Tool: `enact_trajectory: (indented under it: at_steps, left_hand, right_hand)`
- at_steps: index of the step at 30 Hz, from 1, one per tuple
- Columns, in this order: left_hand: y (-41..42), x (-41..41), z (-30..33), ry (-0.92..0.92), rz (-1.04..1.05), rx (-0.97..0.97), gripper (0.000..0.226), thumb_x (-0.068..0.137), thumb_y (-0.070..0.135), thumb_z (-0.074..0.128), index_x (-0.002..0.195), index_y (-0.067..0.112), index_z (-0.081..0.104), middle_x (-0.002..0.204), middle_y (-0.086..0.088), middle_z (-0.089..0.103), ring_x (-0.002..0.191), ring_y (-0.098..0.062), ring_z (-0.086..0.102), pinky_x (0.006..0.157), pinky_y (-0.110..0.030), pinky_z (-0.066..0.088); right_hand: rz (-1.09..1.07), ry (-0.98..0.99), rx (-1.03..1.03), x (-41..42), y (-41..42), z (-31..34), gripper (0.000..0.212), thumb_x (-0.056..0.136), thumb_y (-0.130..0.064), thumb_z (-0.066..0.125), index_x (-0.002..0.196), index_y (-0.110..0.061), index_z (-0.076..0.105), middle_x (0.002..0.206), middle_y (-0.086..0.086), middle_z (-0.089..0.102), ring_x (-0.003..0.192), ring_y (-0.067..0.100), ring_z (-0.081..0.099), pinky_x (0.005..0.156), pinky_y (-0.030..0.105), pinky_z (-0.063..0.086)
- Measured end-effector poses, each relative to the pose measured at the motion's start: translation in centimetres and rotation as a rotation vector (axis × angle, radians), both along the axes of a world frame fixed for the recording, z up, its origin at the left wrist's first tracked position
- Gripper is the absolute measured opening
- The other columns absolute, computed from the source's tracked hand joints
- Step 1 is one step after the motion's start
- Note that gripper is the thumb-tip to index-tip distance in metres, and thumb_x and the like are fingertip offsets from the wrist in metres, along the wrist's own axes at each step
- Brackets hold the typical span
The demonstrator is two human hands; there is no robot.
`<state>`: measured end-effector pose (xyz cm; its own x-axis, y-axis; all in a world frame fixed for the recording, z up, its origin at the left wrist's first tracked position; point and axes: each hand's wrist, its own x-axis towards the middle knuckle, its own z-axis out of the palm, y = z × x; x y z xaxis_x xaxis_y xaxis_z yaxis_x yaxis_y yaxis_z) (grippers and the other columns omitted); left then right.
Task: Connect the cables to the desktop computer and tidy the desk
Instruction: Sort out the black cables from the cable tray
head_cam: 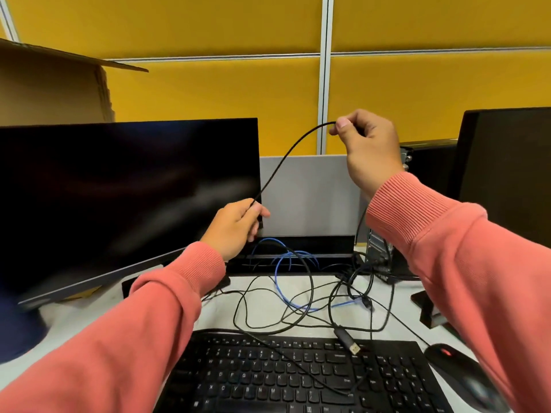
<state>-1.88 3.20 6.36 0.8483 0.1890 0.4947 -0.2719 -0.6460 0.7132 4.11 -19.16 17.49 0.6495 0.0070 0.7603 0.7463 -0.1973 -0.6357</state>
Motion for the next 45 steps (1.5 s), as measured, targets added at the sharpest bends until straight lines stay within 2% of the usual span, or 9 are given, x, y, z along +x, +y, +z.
enact_trajectory:
  at_steps: [4, 10, 17, 22, 24, 29, 35, 40, 45]
  left_hand:
    - [1.2, -0.1, 0.5, -0.006, 0.003, -0.218, 0.036, 0.109, 0.023, 0.040, 0.090, 0.010, 0.068, 0.050, 0.010, 0.035, 0.045, -0.010, 0.029, 0.047, -0.027, 0.026]
    - [6.4, -1.4, 0.2, 0.004, 0.257, -0.623, 0.034, 0.106, 0.019, 0.039, 0.077, 0.013, 0.055, 0.041, 0.010, 0.032, 0.032, -0.006, 0.023, 0.043, -0.021, 0.022]
    - [2.3, -4.4, -5.2, 0.390, 0.053, -0.272, 0.034, 0.106, 0.023, 0.045, 0.075, 0.011, 0.049, 0.058, -0.006, 0.048, 0.042, -0.015, 0.042, 0.042, -0.021, 0.030]
    - [-1.1, -6.1, -10.6, 0.622, -0.240, 0.376, 0.052, 0.071, 0.072, 0.072, 0.084, 0.028, 0.047, 0.092, 0.011, 0.062, 0.082, -0.012, 0.056, 0.077, -0.031, 0.048]
    - [-1.3, -6.2, -11.9, 0.629, -0.298, 0.594, 0.056, 0.068, 0.069, 0.076, 0.088, 0.029, 0.042, 0.099, 0.007, 0.055, 0.090, -0.015, 0.051, 0.083, -0.035, 0.047]
    - [0.5, -4.6, -12.4, 0.508, -0.357, 0.648, 0.044, 0.085, 0.041, 0.079, 0.076, 0.028, 0.038, 0.090, 0.006, 0.056, 0.077, -0.007, 0.049, 0.073, -0.032, 0.044]
    - [2.4, -2.7, -12.6, 0.555, -0.296, 0.822, 0.052, 0.084, 0.060, 0.071, 0.069, 0.024, 0.038, 0.067, 0.006, 0.052, 0.061, -0.011, 0.041, 0.058, -0.026, 0.035]
    - [3.5, -1.9, -12.6, 0.582, -0.298, 0.673, 0.043, 0.086, 0.064, 0.061, 0.076, 0.024, 0.050, 0.068, 0.008, 0.061, 0.063, -0.005, 0.049, 0.060, -0.017, 0.039]
    - [1.5, -1.6, -12.3, 0.476, -0.305, 0.443, 0.057, 0.078, 0.085, 0.048, 0.085, 0.030, 0.061, 0.081, 0.011, 0.069, 0.068, -0.006, 0.060, 0.072, -0.033, 0.051]
  right_hand:
    - [-0.017, 0.012, -0.102, 0.6, -0.9, -0.8, 0.024, 0.103, -0.027, 0.054, 0.091, -0.015, 0.072, 0.083, -0.003, 0.066, 0.077, 0.010, 0.057, 0.067, 0.026, 0.043]
    - [-0.072, 0.208, -0.758, 1.1, -2.7, -2.0, 0.024, 0.101, -0.031, 0.057, 0.087, -0.017, 0.071, 0.078, -0.002, 0.061, 0.070, 0.013, 0.053, 0.058, 0.025, 0.034]
    - [-0.035, 0.453, -0.494, 1.1, -2.2, -6.1, 0.043, 0.104, -0.033, 0.046, 0.072, -0.015, 0.067, 0.066, 0.006, 0.062, 0.068, 0.024, 0.062, 0.069, 0.033, 0.048]
    - [0.084, 0.657, -0.494, 0.1, -1.5, -11.8, 0.036, 0.103, -0.027, 0.046, 0.077, -0.011, 0.065, 0.065, 0.007, 0.057, 0.056, 0.023, 0.058, 0.056, 0.030, 0.049]
    - [0.114, 0.695, -0.519, -0.3, -1.8, -13.8, 0.029, 0.101, -0.022, 0.050, 0.080, -0.011, 0.066, 0.066, 0.003, 0.058, 0.060, 0.022, 0.057, 0.053, 0.027, 0.045]
    - [0.145, 0.712, -0.757, -0.8, -3.0, -17.9, 0.012, 0.090, -0.029, 0.068, 0.096, -0.020, 0.071, 0.085, -0.002, 0.066, 0.083, 0.020, 0.064, 0.080, 0.034, 0.052]
    - [0.108, 0.700, -1.206, -1.9, -3.9, -21.9, 0.060, 0.084, -0.047, 0.075, 0.138, -0.038, 0.050, 0.111, -0.004, 0.060, 0.109, 0.021, 0.058, 0.092, 0.029, 0.044]
    - [0.100, 0.513, -1.014, -1.1, -4.2, -23.9, 0.014, 0.096, -0.031, 0.062, 0.107, -0.031, 0.072, 0.085, -0.013, 0.061, 0.091, 0.016, 0.060, 0.086, 0.028, 0.048]
    - [0.026, 0.407, -0.415, 0.6, -3.0, -23.4, 0.018, 0.096, -0.021, 0.059, 0.080, -0.018, 0.067, 0.060, -0.003, 0.059, 0.058, 0.013, 0.052, 0.061, 0.031, 0.044]
